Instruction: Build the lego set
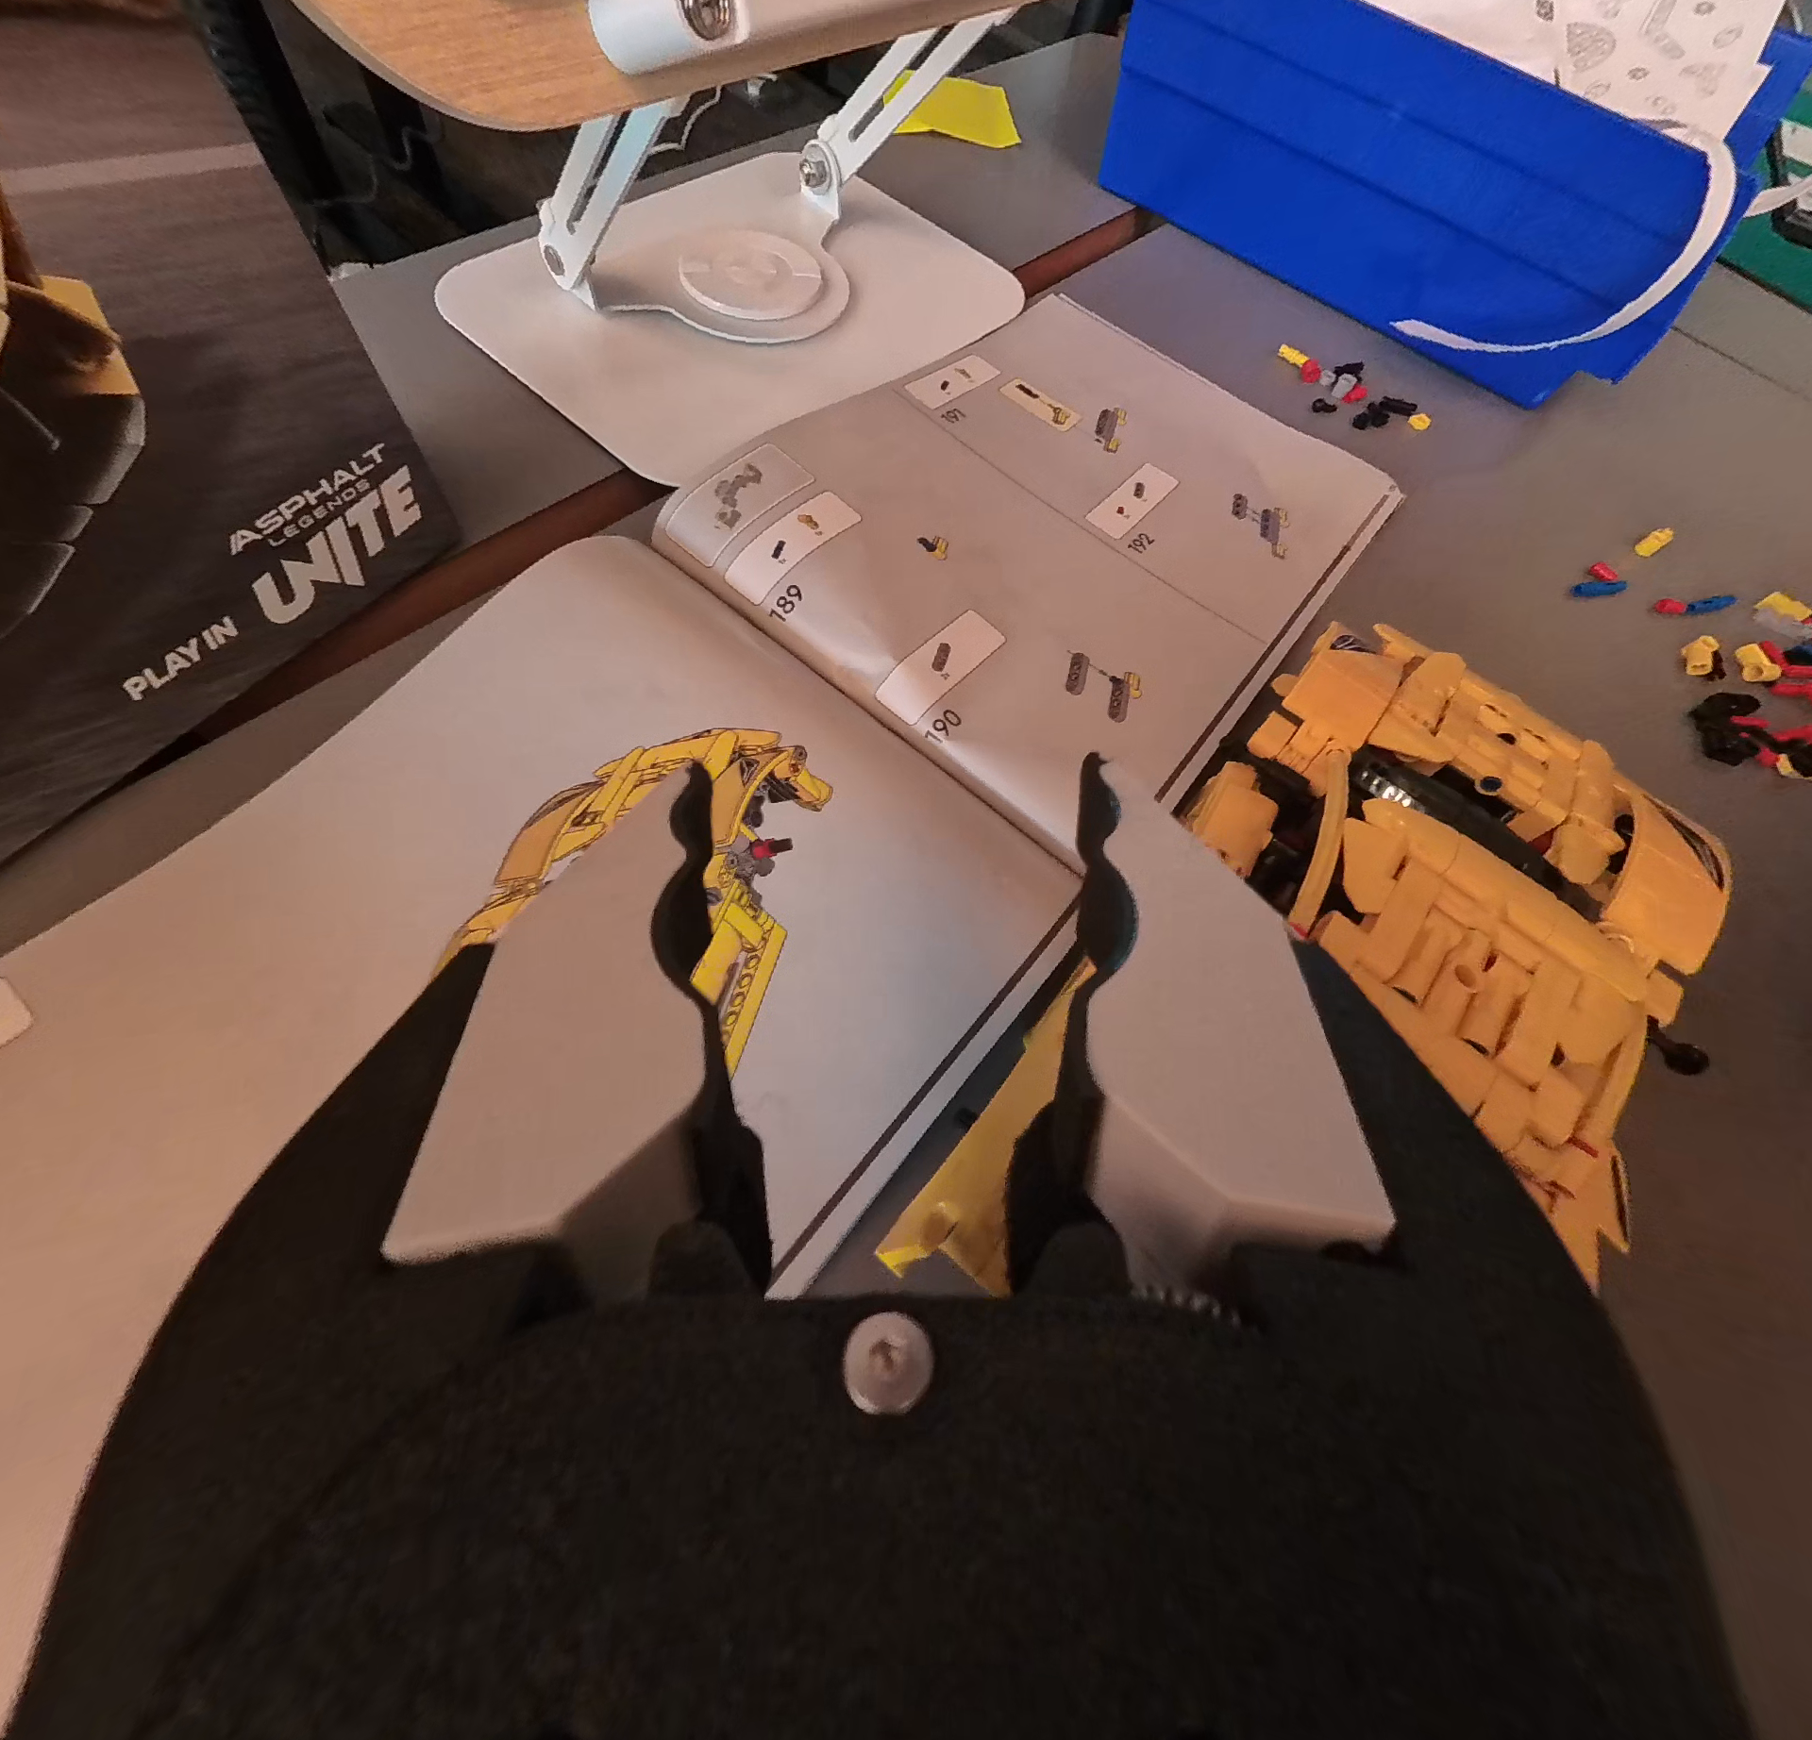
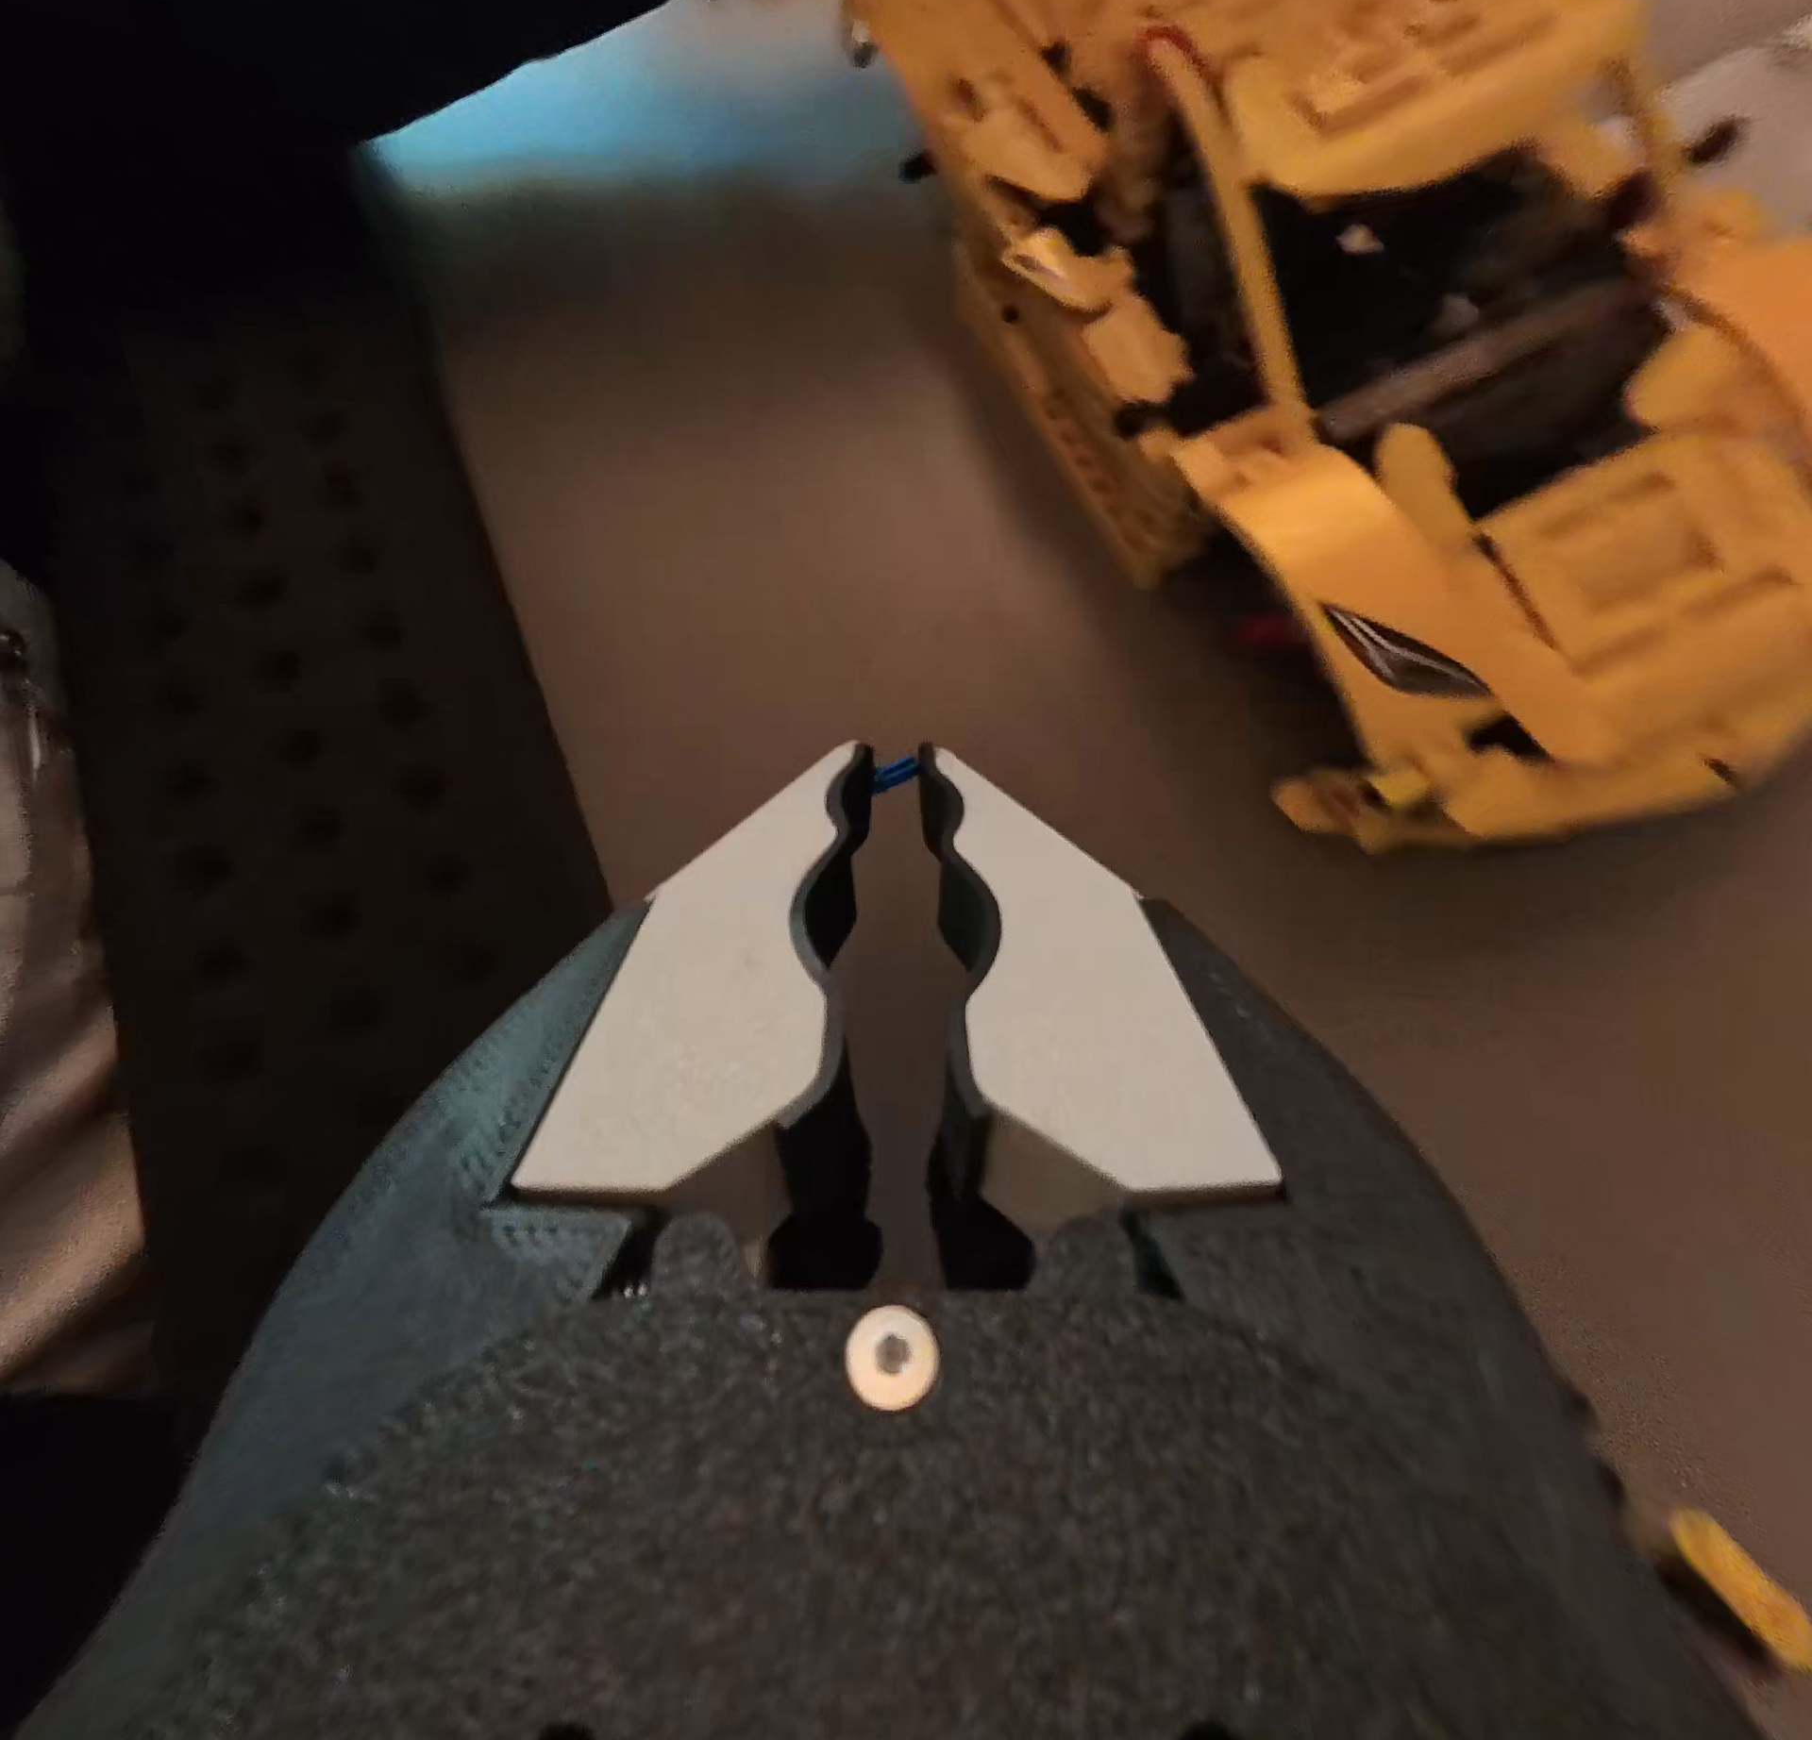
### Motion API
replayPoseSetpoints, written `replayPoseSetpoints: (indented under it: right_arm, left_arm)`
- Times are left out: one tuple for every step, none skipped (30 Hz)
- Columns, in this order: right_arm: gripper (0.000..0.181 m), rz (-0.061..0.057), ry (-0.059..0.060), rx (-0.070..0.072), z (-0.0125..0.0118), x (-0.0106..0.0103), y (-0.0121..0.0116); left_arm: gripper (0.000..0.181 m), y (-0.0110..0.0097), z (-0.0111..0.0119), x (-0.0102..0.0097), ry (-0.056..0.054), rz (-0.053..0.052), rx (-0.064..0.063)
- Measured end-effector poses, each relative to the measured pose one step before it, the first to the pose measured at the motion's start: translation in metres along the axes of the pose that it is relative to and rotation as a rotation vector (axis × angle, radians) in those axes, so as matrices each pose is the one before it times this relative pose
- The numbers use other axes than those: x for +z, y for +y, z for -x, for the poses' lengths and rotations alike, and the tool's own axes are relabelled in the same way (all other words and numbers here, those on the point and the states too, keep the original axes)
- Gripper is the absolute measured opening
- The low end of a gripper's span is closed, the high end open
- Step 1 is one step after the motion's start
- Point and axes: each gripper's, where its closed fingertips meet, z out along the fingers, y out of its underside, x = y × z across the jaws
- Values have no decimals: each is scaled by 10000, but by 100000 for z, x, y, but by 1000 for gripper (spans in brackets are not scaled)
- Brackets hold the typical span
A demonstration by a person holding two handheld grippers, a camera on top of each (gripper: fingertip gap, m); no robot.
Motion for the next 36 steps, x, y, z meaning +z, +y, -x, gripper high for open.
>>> replayPoseSetpoints:
  right_arm:
    - [8,126,-312,-123,566,875,-103]
    - [8,335,-195,-123,334,659,232]
    - [8,409,-62,-151,117,465,397]
    - [8,371,-6,-166,50,325,422]
    - [8,207,-29,-123,131,189,228]
    - [8,16,-47,-58,164,102,1]
    - [8,6,3,-62,85,12,9]
    - [8,17,50,-85,-21,-17,47]
    - [9,-1,67,-54,-76,-30,28]
    - [9,-5,45,-11,-87,-21,22]
    - [10,-20,5,24,-48,-17,20]
    - [10,-54,-23,55,-38,-27,8]
    - [11,-101,-43,99,11,-69,-34]
    - [16,-138,-54,117,49,-225,-108]
    - [17,-107,9,134,-65,-461,-56]
    - [18,-79,107,135,-218,-711,53]
    - [18,-98,188,157,-335,-958,192]
    - [19,-101,278,192,-496,-1200,397]
    - [19,-58,341,230,-655,-1413,697]
    - [19,11,384,246,-809,-1553,1030]
    - [18,102,486,241,-1067,-1613,1396]
    - [18,221,599,247,-1364,-1526,1782]
    - [18,294,499,307,-1275,-1273,1988]
    - [18,260,270,363,-935,-1000,1766]
    - [18,106,170,338,-756,-734,1299]
    - [18,-8,80,244,-522,-450,878]
    - [18,0,30,141,-319,-204,627]
    - [18,46,36,56,-217,-4,459]
    - [18,64,112,2,-260,142,319]
    - [18,42,70,-10,-148,200,147]
    - [18,8,-21,-2,17,200,13]
    - [18,17,90,-15,-165,193,7]
    - [18,40,122,-76,-217,144,50]
    - [17,-1,114,-135,-193,107,-2]
    - [15,-41,168,-141,-262,31,-70]
    - [15,49,214,-137,-332,43,49]
  left_arm:
    - [75,29,51,-18,-7,2,-4]
    - [75,2,38,-23,26,-20,-43]
    - [75,-30,17,-40,34,-35,-63]
    - [75,-47,38,-57,21,-40,-47]
    - [75,-33,32,-49,13,-27,-17]
    - [75,-31,12,-36,5,-13,1]
    - [75,-31,1,-26,-3,-12,6]
    - [75,-8,-20,-7,4,-4,8]
    - [75,9,-33,7,10,8,9]
    - [75,24,-34,30,7,13,7]
    - [75,35,-36,35,17,19,-4]
    - [75,38,-67,43,40,17,-19]
    - [75,12,-89,35,53,-2,-31]
    - [75,-33,-83,24,47,-19,-34]
    - [75,-36,-45,10,26,-18,-23]
    - [75,-17,-20,6,9,-3,-4]
    - [75,-2,-15,-3,-1,3,10]
    - [75,-13,2,-26,-8,-7,9]
    - [75,-32,8,-31,-2,-13,-1]
    - [75,-35,25,-50,-2,-10,-10]
    - [75,-32,48,-48,-15,-18,-10]
    - [75,-41,48,-38,-17,-21,-8]
    - [75,-14,34,-26,-8,-11,-10]
    - [75,-2,18,-4,-2,0,-10]
    - [75,36,31,11,-7,11,-4]
    - [75,52,35,24,-17,20,3]
    - [75,64,32,40,-17,29,6]
    - [75,65,3,35,-11,34,10]
    - [75,60,-4,21,-15,30,18]
    - [75,30,8,10,-20,18,22]
    - [74,7,-9,-3,-16,9,20]
    - [74,-3,9,-25,-13,3,12]
    - [74,-18,25,-22,-13,-6,5]
    - [74,-8,23,-8,-7,-10,-5]
    - [74,15,32,2,2,1,-17]
    - [74,34,29,24,6,10,-21]
